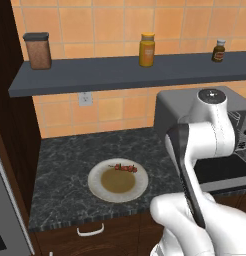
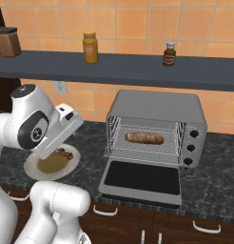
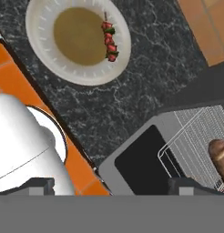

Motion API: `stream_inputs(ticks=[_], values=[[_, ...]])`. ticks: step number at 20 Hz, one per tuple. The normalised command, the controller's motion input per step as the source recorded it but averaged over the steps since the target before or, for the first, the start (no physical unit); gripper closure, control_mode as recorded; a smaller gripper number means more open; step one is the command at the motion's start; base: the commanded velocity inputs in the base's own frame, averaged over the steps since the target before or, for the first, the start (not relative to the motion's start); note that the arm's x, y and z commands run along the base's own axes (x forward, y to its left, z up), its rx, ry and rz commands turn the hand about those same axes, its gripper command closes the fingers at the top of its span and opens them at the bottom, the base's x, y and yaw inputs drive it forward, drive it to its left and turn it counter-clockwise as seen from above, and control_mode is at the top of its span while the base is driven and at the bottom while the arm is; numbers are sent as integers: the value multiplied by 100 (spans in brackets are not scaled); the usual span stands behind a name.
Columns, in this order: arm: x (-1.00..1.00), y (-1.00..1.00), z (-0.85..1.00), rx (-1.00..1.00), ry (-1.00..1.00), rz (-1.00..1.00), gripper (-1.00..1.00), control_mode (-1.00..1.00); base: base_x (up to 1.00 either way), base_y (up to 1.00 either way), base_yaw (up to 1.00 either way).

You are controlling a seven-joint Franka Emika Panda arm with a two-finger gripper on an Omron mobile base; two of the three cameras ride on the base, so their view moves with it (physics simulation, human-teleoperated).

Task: Pick up the kebab skewer and baguette bread, and place them inside the toaster oven. Close the toaster oven door and start by setting the timer.

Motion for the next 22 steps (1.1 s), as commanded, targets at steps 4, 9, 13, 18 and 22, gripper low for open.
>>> stream_inputs(ticks=[4,9,13,18,22], values=[[-18,49,-18,25,10,-12,-100,-100,0,0,0],[13,52,-25,7,2,-3,-100,-100,0,0,0],[35,51,-43,0,0,0,-100,-100,0,0,0],[37,35,-29,0,5,0,-100,-100,0,0,0],[52,42,-29,0,6,0,-100,-100,0,0,0]])
